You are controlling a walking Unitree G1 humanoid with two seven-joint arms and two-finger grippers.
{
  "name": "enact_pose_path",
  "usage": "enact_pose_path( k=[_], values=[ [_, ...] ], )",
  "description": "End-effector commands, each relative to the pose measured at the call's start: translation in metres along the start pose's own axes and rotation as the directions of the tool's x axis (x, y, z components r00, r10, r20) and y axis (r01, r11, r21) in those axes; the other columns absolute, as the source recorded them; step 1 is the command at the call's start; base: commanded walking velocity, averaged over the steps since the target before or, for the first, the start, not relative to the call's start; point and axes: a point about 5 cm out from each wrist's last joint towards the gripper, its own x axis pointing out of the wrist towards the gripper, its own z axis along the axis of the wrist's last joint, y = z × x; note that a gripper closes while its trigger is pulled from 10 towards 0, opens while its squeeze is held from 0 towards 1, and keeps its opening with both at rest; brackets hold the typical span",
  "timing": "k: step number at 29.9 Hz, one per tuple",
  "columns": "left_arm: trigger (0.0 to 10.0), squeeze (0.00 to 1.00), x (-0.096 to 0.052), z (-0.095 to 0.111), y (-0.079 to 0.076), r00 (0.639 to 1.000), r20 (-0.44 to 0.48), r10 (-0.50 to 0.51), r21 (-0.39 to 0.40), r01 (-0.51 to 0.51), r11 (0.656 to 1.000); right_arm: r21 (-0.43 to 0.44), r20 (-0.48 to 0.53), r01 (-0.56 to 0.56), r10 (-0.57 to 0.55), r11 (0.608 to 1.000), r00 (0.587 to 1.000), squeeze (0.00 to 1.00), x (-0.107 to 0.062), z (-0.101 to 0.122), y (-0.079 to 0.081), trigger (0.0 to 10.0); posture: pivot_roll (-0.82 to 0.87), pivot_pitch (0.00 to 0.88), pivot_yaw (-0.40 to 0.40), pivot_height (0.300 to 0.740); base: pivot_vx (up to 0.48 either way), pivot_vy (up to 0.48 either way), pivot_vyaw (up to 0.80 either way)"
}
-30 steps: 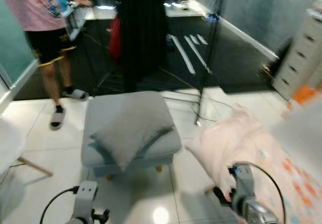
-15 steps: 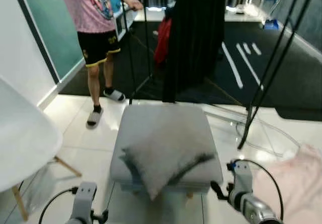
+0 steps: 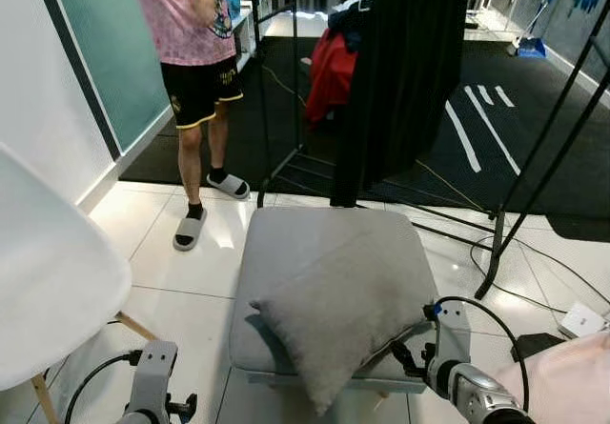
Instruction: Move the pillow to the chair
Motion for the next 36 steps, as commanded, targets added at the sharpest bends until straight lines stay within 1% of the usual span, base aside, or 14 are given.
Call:
enact_pose_path(
  k=[1, 2, 4, 5, 6, 7, 13, 14, 15, 19, 23, 29, 34, 36],
  values=[
    [10.0, 0.0, -0.002, -0.008, 0.002, 0.999, -0.035, 0.005, 0.01, -0.005, 1.0, 0.044, -0.016, -0.001, 0.001, 0.999, 1.0, 0.0, 0.0, -0.004, 0.0, 10.0, -0.15, 0.063, 0.009, 0.705, 0.0, 0.0, 0.0],
    [10.0, 0.0, -0.002, -0.008, 0.002, 0.999, -0.035, 0.005, 0.01, -0.005, 1.0, 0.044, -0.016, -0.001, 0.001, 0.999, 1.0, 0.0, 0.0, -0.004, 0.0, 10.0, -0.15, 0.063, 0.009, 0.705, 0.0, 0.0, 0.0],
    [10.0, 0.0, -0.002, -0.008, 0.002, 0.999, -0.035, 0.005, 0.012, -0.004, 1.0, 0.071, -0.01, -0.014, 0.015, 0.997, 1.0, 0.0, 0.0, -0.003, 0.0, 10.0, -0.15, 0.064, 0.009, 0.695, 0.0, 0.0, 0.0],
    [10.0, 0.0, -0.002, -0.008, 0.002, 0.999, -0.034, 0.004, 0.012, -0.004, 1.0, 0.1, -0.003, -0.027, 0.028, 0.995, 1.0, 0.0, 0.0, -0.002, 0.001, 10.0, -0.15, 0.064, 0.007, 0.69, 0.0, 0.0, 0.0],
    [10.0, 0.0, -0.002, -0.008, 0.002, 0.999, -0.034, 0.004, 0.012, -0.004, 1.0, 0.1, -0.003, -0.027, 0.028, 0.995, 1.0, 0.0, 0.0, -0.002, 0.001, 10.0, -0.15, 0.064, 0.007, 0.69, 0.0, 0.0, 0.0],
    [10.0, 0.0, -0.002, -0.008, 0.002, 0.999, -0.033, 0.004, 0.013, -0.004, 1.0, 0.153, 0.013, -0.047, 0.046, 0.987, 0.999, 0.0, 0.001, 0.0, 0.003, 10.0, -0.14, 0.065, 0.009, 0.68, 0.0, 0.0, 0.0],
    [10.0, 0.0, -0.002, -0.008, 0.001, 0.999, -0.032, 0.003, 0.017, -0.003, 1.0, 0.208, 0.028, -0.083, 0.079, 0.975, 0.996, 0.0, 0.002, 0.003, 0.008, 10.0, -0.14, 0.064, 0.008, 0.655, 0.0, 0.0, 0.0],
    [10.0, 0.0, -0.002, -0.008, 0.002, 1.0, -0.028, 0.008, 0.016, -0.007, 1.0, 0.239, 0.047, -0.097, 0.088, 0.966, 0.995, 0.0, 0.003, 0.006, 0.009, 10.0, -0.15, 0.067, 0.01, 0.645, 0.0, 0.0, 0.0],
    [10.0, 0.0, -0.002, -0.008, 0.002, 1.0, -0.027, 0.011, 0.015, -0.01, 1.0, 0.249, 0.055, -0.099, 0.088, 0.963, 0.995, 0.0, 0.003, 0.008, 0.009, 10.0, -0.15, 0.067, 0.009, 0.64, 0.0, 0.0, 0.0],
    [10.0, 0.0, -0.002, -0.008, 0.004, 0.999, -0.029, 0.03, 0.021, -0.03, 0.999, 0.247, 0.062, -0.098, 0.086, 0.964, 0.994, 0.0, 0.003, 0.01, 0.009, 10.0, -0.15, 0.066, 0.008, 0.63, 0.0, 0.0, 0.0],
    [10.0, 0.0, -0.003, -0.008, 0.008, 0.997, -0.033, 0.065, 0.026, -0.064, 0.998, 0.247, 0.066, -0.11, 0.096, 0.963, 0.993, 0.0, 0.004, 0.011, 0.011, 10.0, -0.15, 0.066, 0.009, 0.61, 0.0, 0.0, 0.0],
    [10.0, 0.0, -0.003, -0.008, 0.01, 0.997, -0.033, 0.069, 0.028, -0.068, 0.997, 0.27, 0.092, -0.131, 0.11, 0.954, 0.99, 0.0, 0.005, 0.016, 0.014, 10.0, -0.14, 0.067, 0.013, 0.59, 0.0, 0.0, 0.0],
    [10.0, 0.0, -0.003, -0.007, 0.011, 0.997, -0.03, 0.076, 0.032, -0.075, 0.997, 0.307, 0.136, -0.144, 0.106, 0.941, 0.985, 0.0, 0.005, 0.027, 0.013, 10.0, -0.14, 0.069, 0.017, 0.57, 0.0, 0.0, 0.0],
    [10.0, 0.0, -0.004, -0.007, 0.012, 0.996, -0.025, 0.085, 0.034, -0.084, 0.996, 0.341, 0.19, -0.175, 0.114, 0.924, 0.975, 0.0, 0.006, 0.039, 0.015, 10.0, -0.13, 0.076, 0.025, 0.555, 0.0, 0.0, 0.0]
  ],
)
